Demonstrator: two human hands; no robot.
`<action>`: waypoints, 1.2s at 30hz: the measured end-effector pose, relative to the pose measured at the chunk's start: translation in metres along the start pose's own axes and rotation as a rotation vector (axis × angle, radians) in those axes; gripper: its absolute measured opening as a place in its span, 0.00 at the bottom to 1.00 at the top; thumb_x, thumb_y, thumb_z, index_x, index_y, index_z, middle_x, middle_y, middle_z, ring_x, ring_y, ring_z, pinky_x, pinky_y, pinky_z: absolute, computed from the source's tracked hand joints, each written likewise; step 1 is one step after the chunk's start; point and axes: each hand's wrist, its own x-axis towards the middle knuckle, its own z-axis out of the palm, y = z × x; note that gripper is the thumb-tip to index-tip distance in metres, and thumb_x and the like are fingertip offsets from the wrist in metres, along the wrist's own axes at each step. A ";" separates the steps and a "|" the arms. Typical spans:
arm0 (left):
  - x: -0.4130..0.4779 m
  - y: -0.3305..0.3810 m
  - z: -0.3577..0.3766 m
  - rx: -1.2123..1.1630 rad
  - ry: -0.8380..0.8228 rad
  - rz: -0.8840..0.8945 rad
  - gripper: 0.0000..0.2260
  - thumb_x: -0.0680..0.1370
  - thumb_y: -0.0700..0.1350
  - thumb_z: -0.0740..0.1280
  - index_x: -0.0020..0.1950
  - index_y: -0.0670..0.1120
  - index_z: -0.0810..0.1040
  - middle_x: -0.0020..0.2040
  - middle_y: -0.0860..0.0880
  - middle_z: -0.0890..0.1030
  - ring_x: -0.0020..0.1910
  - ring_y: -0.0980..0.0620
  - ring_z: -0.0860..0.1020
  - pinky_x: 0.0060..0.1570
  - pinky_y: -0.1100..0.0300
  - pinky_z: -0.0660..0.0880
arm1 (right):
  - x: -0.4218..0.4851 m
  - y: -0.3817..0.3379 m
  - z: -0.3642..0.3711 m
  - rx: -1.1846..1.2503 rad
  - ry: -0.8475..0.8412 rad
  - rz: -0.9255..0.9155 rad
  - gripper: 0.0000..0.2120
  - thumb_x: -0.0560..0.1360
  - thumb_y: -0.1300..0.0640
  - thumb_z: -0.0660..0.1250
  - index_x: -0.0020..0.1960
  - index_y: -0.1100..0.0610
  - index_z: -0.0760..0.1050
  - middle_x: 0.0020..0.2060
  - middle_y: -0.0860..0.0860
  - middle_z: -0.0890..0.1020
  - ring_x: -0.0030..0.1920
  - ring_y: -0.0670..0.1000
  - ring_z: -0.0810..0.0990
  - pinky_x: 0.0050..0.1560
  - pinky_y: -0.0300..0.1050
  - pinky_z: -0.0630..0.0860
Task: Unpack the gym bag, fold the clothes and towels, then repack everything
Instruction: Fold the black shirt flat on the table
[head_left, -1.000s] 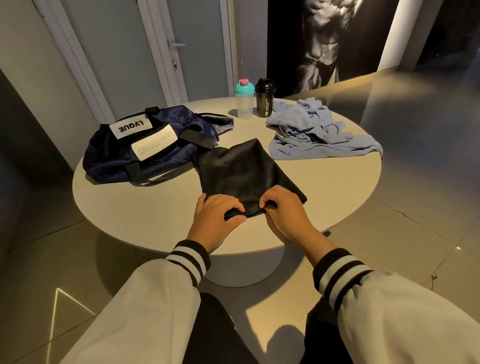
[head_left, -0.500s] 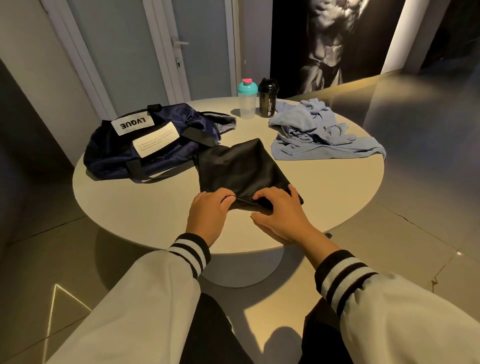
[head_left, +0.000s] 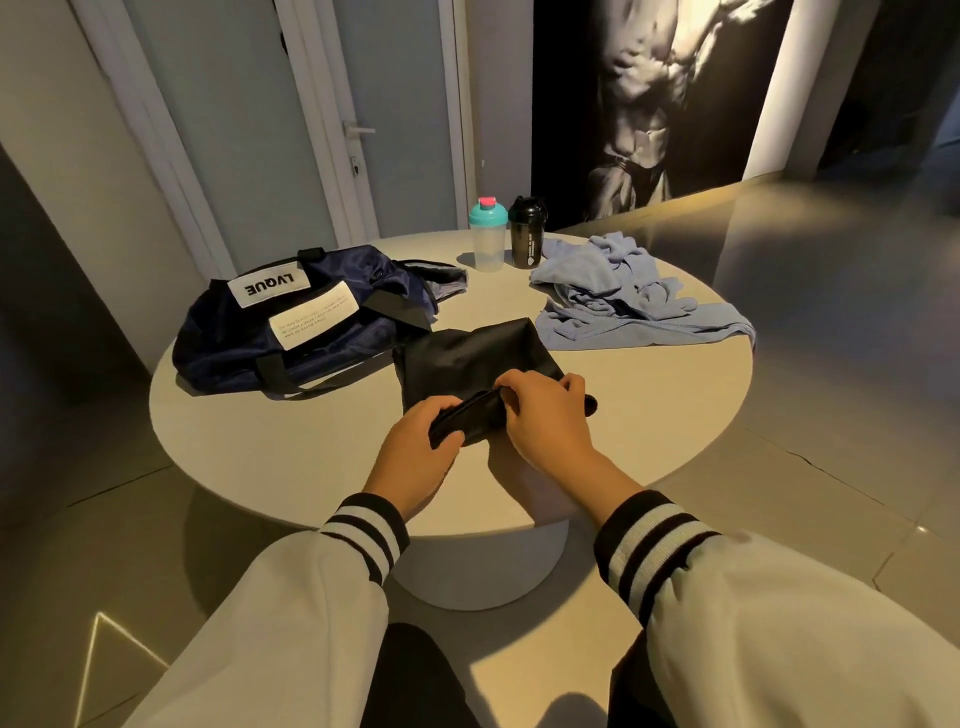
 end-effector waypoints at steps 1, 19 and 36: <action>0.002 0.002 -0.003 -0.037 0.036 -0.021 0.11 0.81 0.44 0.67 0.62 0.56 0.76 0.55 0.53 0.80 0.56 0.52 0.80 0.57 0.55 0.80 | 0.003 -0.003 -0.002 -0.026 0.000 -0.011 0.10 0.84 0.53 0.58 0.61 0.49 0.76 0.50 0.50 0.82 0.52 0.54 0.78 0.68 0.53 0.59; 0.062 -0.005 -0.019 -0.188 0.273 -0.328 0.14 0.78 0.54 0.69 0.62 0.52 0.81 0.61 0.49 0.81 0.61 0.44 0.77 0.66 0.40 0.73 | 0.045 0.013 0.001 0.078 -0.117 0.129 0.26 0.75 0.51 0.64 0.73 0.44 0.66 0.75 0.54 0.60 0.69 0.60 0.69 0.66 0.56 0.73; 0.065 0.031 0.033 -0.111 -0.010 -0.170 0.11 0.81 0.49 0.68 0.61 0.48 0.82 0.56 0.50 0.82 0.57 0.49 0.78 0.65 0.49 0.75 | 0.035 0.037 0.005 -0.152 -0.098 0.227 0.18 0.81 0.49 0.56 0.67 0.52 0.72 0.67 0.55 0.70 0.64 0.59 0.70 0.61 0.56 0.74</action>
